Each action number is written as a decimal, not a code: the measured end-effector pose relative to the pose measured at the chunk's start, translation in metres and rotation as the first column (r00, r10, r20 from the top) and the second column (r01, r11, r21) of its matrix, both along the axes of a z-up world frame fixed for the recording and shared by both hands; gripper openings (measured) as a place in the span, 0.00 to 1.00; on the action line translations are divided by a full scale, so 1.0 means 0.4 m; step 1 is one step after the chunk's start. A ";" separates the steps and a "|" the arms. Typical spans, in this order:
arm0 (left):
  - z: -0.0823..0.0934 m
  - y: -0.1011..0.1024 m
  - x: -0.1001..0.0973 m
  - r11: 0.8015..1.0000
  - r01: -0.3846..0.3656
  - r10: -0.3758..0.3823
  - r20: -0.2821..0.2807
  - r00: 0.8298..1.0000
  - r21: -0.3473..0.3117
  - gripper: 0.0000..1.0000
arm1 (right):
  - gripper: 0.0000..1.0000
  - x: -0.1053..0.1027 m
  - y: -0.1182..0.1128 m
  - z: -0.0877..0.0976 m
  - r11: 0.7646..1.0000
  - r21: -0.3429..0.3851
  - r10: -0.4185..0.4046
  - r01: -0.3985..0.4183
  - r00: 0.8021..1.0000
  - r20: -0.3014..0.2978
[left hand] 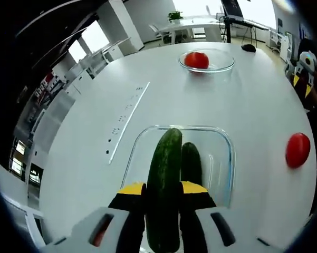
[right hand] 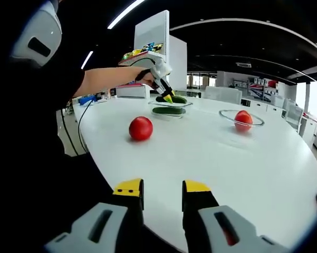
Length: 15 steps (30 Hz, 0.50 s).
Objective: Sort the scattered tomatoes and cucumbers on the table and place them into their respective storage containers
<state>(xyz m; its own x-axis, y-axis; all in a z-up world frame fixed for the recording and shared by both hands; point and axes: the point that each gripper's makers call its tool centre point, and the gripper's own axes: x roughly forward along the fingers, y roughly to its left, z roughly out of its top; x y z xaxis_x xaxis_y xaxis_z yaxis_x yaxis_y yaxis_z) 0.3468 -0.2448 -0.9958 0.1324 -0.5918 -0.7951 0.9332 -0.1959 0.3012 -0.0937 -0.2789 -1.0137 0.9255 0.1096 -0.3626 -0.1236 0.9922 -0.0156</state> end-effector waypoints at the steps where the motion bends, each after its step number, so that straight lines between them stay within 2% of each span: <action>1: -0.002 -0.001 0.004 1.000 -0.003 0.003 -0.002 1.000 0.002 0.24 | 0.28 0.000 0.000 0.000 1.000 0.000 0.001 -0.001 1.000 0.000; 4: -0.010 -0.001 0.019 1.000 -0.013 0.013 0.000 1.000 -0.002 0.24 | 0.28 0.000 0.001 0.000 1.000 -0.003 0.002 -0.002 1.000 0.000; 6: -0.011 -0.004 0.031 1.000 0.004 -0.003 0.035 0.999 -0.018 0.24 | 0.28 -0.001 0.002 0.001 1.000 -0.005 0.002 -0.002 1.000 0.000; 8: 0.010 -0.008 0.050 0.998 -0.036 0.040 0.074 0.996 -0.054 0.37 | 0.28 -0.002 0.002 0.001 1.000 -0.007 0.001 -0.001 1.000 -0.001; 10: 0.026 -0.008 0.049 0.997 -0.044 0.049 0.069 0.996 -0.062 0.50 | 0.28 -0.003 0.000 0.001 1.000 -0.005 -0.001 0.001 1.000 0.001; 13: 0.055 -0.007 0.026 0.995 -0.044 0.047 0.037 0.998 -0.087 0.49 | 0.28 -0.001 0.000 0.001 1.000 -0.006 0.001 -0.001 1.000 0.002; 15: 0.057 -0.001 0.021 0.996 -0.039 0.043 0.048 0.998 -0.075 0.50 | 0.28 0.002 0.006 0.003 1.000 -0.006 0.008 -0.008 1.000 0.005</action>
<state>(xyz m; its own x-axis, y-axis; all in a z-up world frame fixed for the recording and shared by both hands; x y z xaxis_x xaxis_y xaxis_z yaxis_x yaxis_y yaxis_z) 0.3550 -0.2452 -0.9730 0.1961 -0.6423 -0.7409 0.9234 -0.1333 0.3599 -0.0929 -0.2767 -1.0127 0.9263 0.1147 -0.3588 -0.1314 0.9911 -0.0225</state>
